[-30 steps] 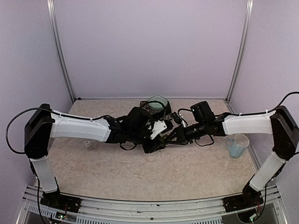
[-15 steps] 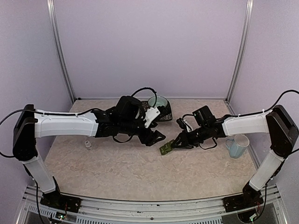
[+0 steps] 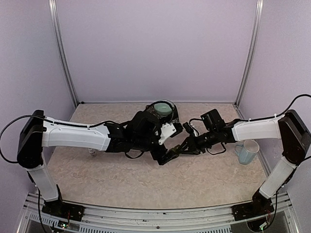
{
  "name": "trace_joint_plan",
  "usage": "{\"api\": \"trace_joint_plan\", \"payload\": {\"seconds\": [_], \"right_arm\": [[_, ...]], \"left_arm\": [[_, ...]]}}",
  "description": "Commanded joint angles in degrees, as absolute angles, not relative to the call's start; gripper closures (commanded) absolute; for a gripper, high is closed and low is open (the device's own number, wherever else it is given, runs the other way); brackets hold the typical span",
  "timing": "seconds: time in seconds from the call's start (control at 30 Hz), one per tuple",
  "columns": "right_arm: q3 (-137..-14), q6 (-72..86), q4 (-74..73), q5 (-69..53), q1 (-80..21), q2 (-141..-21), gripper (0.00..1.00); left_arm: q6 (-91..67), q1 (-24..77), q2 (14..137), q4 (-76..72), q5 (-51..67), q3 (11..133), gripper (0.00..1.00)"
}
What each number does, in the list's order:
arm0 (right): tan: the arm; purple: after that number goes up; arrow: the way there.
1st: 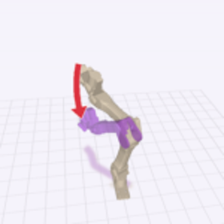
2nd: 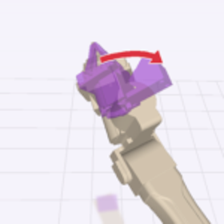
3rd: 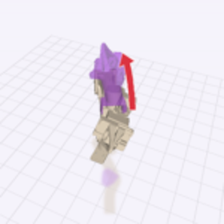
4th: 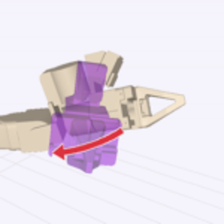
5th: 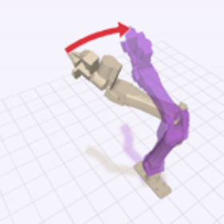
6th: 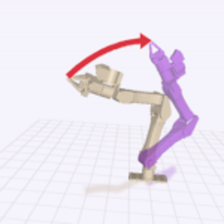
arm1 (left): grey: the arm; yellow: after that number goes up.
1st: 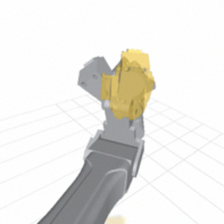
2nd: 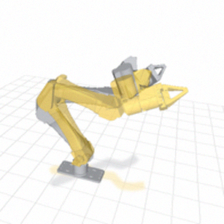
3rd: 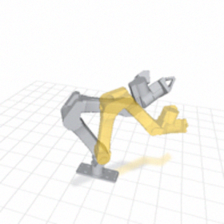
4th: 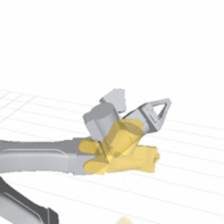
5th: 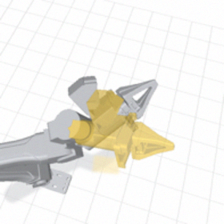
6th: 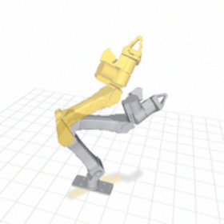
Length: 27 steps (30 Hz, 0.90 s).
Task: Sort the pills into containers
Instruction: Open the pill container in the compartment of the pill container.
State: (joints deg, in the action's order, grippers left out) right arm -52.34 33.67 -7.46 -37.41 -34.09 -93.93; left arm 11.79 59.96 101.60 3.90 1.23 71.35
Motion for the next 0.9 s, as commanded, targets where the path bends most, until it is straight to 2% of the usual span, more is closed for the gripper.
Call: {"api": "trace_joint_plan", "payload": {"seconds": [0.0,0.4,0.63,0.87], "right_arm": [[-53.18,35.24,-5.6,-40.69,-34.01,-91.23,0.96],[-53.91,33.31,-8.18,-41.17,-33.84,-89.21,0.95],[-52.7,33.51,-8.0,-40.79,-33.84,-87.99,0.95],[-51.75,33.22,-7.5,-40.79,-33.84,-88.32,0.95]], "left_arm": [[13.35,60.29,105.05,4.48,-1.21,72.67,0.01],[13.24,59.37,109.31,5.23,-2.02,76.32,0.02],[12.97,57.74,107.56,5.31,-2.85,74.93,0.08],[11.88,56.54,106.02,3.88,-3.46,73.47,0.1]]}}
